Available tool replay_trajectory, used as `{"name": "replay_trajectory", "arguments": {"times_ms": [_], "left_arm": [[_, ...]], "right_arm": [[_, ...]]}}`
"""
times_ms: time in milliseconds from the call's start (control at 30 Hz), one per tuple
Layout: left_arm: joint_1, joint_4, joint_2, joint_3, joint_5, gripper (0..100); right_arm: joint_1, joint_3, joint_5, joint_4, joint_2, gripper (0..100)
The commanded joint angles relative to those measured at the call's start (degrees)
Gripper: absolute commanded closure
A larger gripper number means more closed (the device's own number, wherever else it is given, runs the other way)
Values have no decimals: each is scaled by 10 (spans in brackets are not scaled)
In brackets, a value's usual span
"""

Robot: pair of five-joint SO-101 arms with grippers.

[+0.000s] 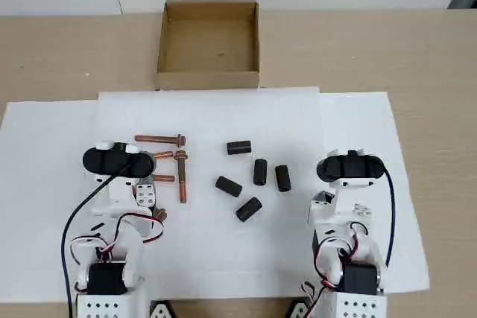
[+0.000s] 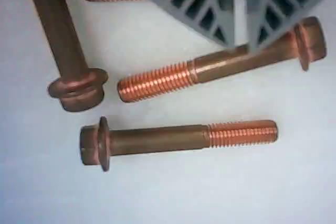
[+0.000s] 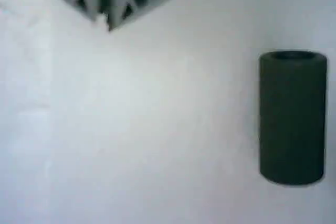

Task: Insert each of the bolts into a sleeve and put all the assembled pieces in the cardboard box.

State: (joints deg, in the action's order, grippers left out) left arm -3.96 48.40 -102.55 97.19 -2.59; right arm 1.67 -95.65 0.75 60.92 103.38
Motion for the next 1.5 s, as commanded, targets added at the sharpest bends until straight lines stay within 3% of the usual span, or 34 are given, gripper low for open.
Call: {"name": "replay_trajectory", "arguments": {"times_ms": [0, 1267, 1467], "left_arm": [[-1, 4, 1, -8, -2, 995], [-1, 4, 1, -8, -2, 995], [-1, 4, 1, -8, -2, 995]], "right_arm": [[3, 15, 3, -10, 6, 995], [-10, 12, 5, -22, 6, 995], [7, 87, 4, 35, 6, 995]]}}
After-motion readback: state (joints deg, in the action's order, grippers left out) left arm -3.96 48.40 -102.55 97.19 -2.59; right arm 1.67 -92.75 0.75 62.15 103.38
